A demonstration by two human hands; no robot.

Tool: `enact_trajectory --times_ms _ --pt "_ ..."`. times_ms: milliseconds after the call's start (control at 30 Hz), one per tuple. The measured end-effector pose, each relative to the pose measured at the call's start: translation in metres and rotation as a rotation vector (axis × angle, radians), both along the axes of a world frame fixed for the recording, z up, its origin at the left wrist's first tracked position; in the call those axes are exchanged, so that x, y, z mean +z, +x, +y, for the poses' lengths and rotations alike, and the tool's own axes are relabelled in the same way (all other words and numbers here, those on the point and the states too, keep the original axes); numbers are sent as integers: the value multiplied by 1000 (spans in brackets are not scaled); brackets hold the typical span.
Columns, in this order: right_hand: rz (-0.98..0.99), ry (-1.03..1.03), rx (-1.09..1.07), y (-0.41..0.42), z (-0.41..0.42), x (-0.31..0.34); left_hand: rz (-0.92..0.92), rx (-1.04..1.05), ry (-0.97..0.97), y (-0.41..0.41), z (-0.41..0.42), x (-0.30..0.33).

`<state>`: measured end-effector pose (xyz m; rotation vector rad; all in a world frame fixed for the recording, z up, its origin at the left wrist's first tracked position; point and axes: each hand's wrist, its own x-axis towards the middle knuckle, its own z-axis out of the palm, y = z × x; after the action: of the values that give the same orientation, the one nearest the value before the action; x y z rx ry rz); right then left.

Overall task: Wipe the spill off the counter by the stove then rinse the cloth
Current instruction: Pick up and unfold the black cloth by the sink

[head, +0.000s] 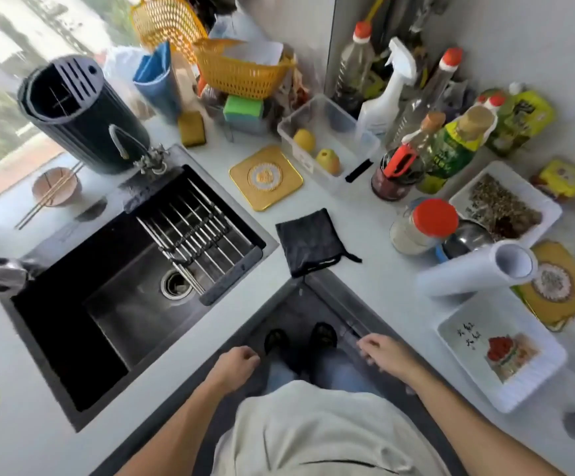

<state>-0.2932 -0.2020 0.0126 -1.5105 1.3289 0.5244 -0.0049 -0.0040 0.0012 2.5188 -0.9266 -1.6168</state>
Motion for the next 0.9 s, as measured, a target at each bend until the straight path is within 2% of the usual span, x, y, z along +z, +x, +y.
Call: enact_trajectory --times_ms 300,533,667,900 --pt "26 28 -86 -16 12 -12 28 -13 45 -14 13 -11" --pt "27 22 -64 -8 7 -8 13 -9 40 -17 5 -5" --pt "-36 -37 -58 21 -14 1 -3 3 -64 -7 -28 6" --pt "-211 -384 -12 117 -69 17 -193 11 -377 22 -110 17"
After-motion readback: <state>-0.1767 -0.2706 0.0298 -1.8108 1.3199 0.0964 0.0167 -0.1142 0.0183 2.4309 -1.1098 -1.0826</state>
